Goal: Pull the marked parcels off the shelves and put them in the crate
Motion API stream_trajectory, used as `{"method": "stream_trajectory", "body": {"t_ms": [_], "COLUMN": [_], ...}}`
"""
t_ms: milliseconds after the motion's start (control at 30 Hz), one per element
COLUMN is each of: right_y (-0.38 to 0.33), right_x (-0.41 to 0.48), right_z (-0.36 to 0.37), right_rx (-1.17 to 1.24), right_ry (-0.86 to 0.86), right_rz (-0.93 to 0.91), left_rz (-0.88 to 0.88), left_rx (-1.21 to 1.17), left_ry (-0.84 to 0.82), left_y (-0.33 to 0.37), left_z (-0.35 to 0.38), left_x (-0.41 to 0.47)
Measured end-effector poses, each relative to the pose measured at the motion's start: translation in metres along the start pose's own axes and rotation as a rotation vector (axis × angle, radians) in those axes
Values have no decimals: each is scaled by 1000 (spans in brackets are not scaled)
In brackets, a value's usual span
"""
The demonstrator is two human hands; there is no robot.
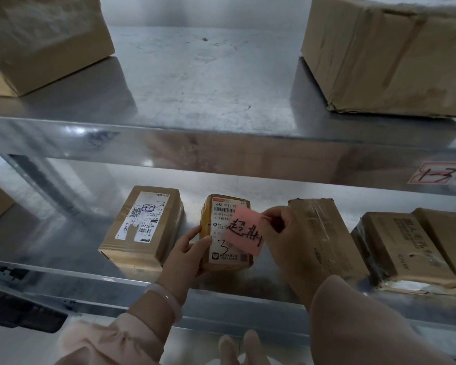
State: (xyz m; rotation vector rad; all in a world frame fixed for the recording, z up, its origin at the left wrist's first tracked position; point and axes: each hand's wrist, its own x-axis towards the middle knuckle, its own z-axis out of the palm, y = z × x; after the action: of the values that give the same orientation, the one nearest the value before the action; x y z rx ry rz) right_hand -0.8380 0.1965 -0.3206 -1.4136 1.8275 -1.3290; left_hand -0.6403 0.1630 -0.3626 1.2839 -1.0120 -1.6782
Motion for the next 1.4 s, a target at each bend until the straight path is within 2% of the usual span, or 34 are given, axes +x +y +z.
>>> {"method": "stream_trajectory", "body": {"t_ms": [67,133,267,367,567,700,800,867,1033,1133,1267,1400], "right_y": [-3,-4,-6,-8,-10,-16,-19,-20,-20,-23,-22,-20], "right_x": [1,2,3,1,7,17,24,28,32,32,30,29], "right_z": [-2,-5,-4,-3,-7,-11,-14,-15,-18,-17,-11,-5], "right_rx": [-56,-131,-279,-238,-37,15,-89,-94,60,155,-68,-331], "right_ry": [105,139,42,-57,-272,-283,-212,-195,-280,-392,-542,-567], "right_rz": [-87,-207,-369,-310,-72,-38,-86,-53,77,157,18,-179], "left_rz": [12,8,9,7,9,-3,-14,-24,-33,-37,-48,-56], "left_rx": [-4,-12,0,12,34,32,22,14,26,26,38,51], "left_ry": [35,58,47,30,27,11,7,9,-20,-26,-55,-81], "left_y": [-1,-2,-2,-2,0,0,0,1,3,3,3,3], "left_z": [0,1,3,5,0,0,1,0,1,1,1,3], "left_x": [1,3,6,7,9,9,9,9,9,9,10,8]}}
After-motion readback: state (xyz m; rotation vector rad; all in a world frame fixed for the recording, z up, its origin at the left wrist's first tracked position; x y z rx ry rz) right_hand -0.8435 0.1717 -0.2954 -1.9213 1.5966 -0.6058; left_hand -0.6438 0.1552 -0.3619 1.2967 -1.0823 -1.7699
